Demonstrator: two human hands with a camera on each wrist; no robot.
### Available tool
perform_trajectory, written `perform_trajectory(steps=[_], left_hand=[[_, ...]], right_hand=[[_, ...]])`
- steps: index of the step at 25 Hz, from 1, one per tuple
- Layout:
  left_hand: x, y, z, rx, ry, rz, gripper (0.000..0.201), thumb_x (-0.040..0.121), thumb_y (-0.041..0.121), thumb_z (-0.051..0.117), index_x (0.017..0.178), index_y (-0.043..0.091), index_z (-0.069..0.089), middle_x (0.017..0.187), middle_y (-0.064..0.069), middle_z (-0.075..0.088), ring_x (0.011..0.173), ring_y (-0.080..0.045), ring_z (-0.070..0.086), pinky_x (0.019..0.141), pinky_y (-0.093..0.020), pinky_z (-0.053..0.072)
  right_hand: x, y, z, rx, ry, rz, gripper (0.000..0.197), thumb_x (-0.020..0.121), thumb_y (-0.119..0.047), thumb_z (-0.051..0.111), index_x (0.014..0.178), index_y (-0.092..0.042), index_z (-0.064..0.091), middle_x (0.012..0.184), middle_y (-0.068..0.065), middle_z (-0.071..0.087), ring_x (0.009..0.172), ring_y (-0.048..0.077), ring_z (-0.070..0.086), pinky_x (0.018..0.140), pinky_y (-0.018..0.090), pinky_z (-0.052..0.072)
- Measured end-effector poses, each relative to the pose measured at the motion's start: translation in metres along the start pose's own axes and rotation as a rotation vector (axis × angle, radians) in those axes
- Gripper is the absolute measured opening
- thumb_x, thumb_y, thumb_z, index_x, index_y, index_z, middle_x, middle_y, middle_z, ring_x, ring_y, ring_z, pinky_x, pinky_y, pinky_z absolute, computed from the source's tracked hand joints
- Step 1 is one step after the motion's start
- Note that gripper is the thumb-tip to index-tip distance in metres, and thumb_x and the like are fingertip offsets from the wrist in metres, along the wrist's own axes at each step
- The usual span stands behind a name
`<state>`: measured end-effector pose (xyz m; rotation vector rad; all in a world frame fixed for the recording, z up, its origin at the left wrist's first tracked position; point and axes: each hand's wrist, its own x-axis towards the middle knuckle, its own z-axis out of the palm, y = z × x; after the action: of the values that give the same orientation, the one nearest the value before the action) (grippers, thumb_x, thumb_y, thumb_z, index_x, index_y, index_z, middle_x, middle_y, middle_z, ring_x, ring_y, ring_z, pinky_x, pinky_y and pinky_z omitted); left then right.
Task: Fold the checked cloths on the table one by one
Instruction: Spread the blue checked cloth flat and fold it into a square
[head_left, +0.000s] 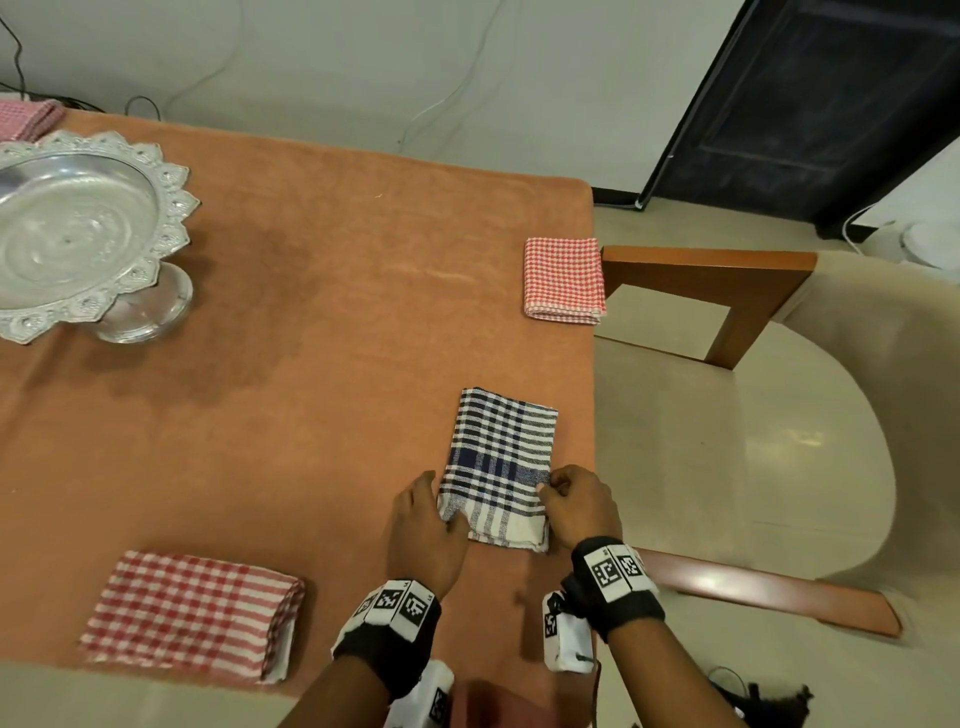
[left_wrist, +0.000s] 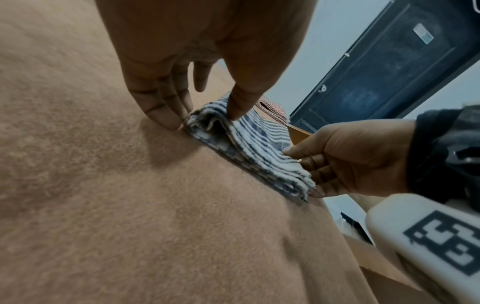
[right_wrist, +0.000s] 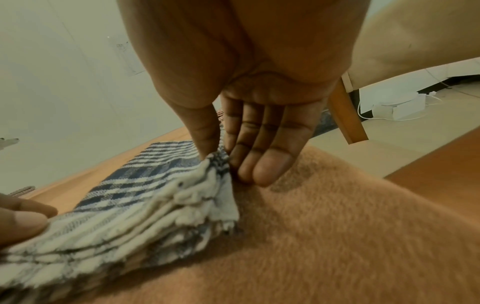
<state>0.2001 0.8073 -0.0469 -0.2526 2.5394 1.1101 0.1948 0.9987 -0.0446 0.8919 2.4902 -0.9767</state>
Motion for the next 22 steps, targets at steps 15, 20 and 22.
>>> perform_trajectory(steps=[15, 20, 22], left_hand=[[0.012, 0.023, -0.038, -0.289, 0.047, -0.185, 0.023, 0.087, 0.018, 0.063, 0.103, 0.016, 0.046, 0.090, -0.003, 0.058, 0.066, -0.011, 0.052, 0.053, -0.023, 0.038], [0.065, 0.034, -0.068, -0.043, 0.101, -0.008, 0.050, 0.092, 0.021, 0.058, 0.137, 0.018, 0.036, 0.131, -0.009, 0.051, 0.105, -0.026, 0.058, 0.085, -0.034, 0.047], [0.066, 0.028, -0.062, 0.261, 0.092, 0.117, 0.049, 0.093, 0.025, 0.053, 0.139, 0.019, 0.038, 0.146, -0.006, 0.040, 0.129, -0.028, 0.045, 0.107, -0.045, 0.033]], right_hand=[[0.055, -0.057, -0.040, -0.311, -0.247, -0.191, 0.033, 0.081, -0.023, 0.060, 0.111, -0.011, 0.059, 0.113, 0.010, 0.065, 0.094, 0.029, 0.061, 0.081, 0.034, 0.050], [-0.004, -0.014, -0.014, 0.129, -0.324, 0.026, 0.067, 0.074, -0.018, 0.076, 0.129, -0.017, 0.037, 0.112, 0.003, 0.056, 0.103, 0.029, 0.060, 0.090, 0.043, 0.051], [-0.019, -0.004, -0.007, 0.077, -0.217, 0.055, 0.073, 0.077, -0.024, 0.072, 0.137, -0.020, 0.030, 0.120, 0.008, 0.057, 0.107, 0.031, 0.059, 0.089, 0.037, 0.049]])
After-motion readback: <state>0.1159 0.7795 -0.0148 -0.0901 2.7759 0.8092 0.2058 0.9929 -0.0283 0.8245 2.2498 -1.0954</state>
